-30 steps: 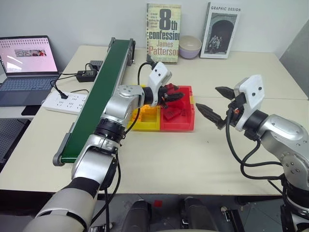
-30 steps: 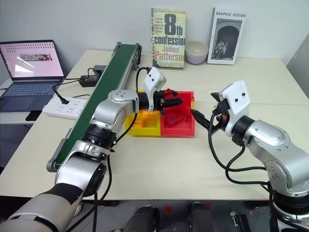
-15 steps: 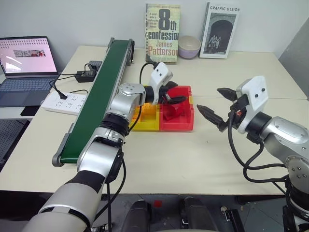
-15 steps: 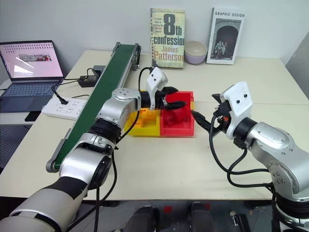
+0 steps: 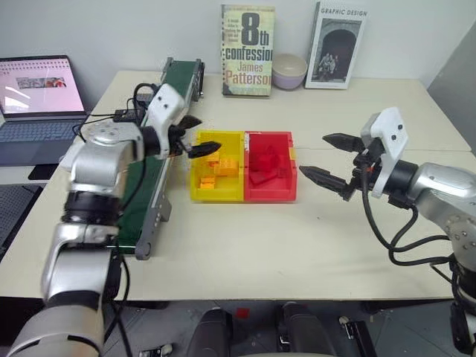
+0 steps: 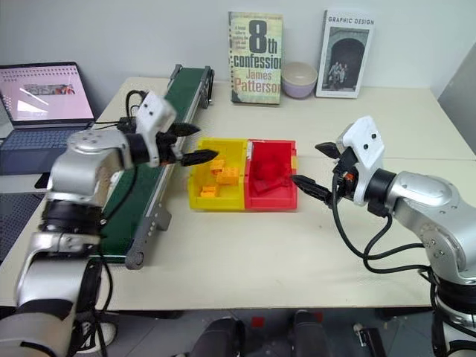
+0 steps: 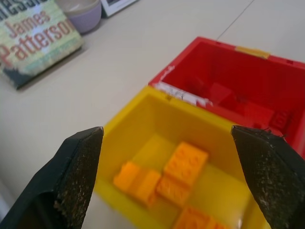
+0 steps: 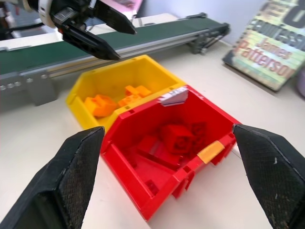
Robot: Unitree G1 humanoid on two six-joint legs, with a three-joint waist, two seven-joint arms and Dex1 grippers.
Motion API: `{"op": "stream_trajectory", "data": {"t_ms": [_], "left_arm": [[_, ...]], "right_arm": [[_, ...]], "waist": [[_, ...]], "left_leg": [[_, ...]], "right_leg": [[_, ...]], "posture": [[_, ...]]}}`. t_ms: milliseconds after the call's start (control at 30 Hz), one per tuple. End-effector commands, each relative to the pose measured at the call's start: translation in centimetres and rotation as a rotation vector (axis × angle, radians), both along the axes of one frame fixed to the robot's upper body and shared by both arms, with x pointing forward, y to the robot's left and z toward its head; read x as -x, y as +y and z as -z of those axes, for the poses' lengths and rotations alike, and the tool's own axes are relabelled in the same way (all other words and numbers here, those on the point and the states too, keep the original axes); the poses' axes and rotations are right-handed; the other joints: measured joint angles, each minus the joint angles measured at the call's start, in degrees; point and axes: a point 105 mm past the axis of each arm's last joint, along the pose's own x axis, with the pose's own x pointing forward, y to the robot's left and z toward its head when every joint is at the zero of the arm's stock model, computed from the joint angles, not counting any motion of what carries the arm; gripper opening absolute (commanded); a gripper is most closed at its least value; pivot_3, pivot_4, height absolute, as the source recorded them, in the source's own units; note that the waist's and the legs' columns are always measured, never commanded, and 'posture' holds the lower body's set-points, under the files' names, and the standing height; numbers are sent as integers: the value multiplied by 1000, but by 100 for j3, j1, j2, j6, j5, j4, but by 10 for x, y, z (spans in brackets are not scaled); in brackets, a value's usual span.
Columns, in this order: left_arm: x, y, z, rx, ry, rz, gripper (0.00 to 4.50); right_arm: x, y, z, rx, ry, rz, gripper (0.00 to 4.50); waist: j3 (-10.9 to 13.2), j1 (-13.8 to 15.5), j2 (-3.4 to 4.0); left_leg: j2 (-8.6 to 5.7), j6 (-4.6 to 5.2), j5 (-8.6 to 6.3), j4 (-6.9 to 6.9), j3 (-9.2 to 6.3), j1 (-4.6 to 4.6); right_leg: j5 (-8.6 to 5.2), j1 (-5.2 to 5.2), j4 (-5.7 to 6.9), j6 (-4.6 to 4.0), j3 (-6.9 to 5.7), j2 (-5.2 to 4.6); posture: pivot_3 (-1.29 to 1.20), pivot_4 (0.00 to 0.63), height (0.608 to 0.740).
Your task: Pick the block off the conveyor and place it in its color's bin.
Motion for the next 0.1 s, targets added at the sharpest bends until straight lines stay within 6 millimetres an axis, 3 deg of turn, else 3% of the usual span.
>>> {"op": "stream_trajectory", "data": {"t_ms": [33, 100], "left_arm": [[38, 17, -23, 4, -26, -7, 4457], [51, 26, -16, -8, 2, -44, 4457]], "right_arm": [[2, 2, -6, 31, -19, -92, 4500], [0, 3, -4, 37, -13, -115, 4500]], "waist": [[0, -4, 0], [0, -8, 0]], "left_leg": [[-1, 0, 0, 0, 6, 2], [-2, 0, 0, -1, 12, 4]], "right_leg": [[0, 0, -1, 0, 1, -1], [0, 1, -2, 0, 5, -3]], "posture": [[0, 150, 740], [0, 150, 740]]}}
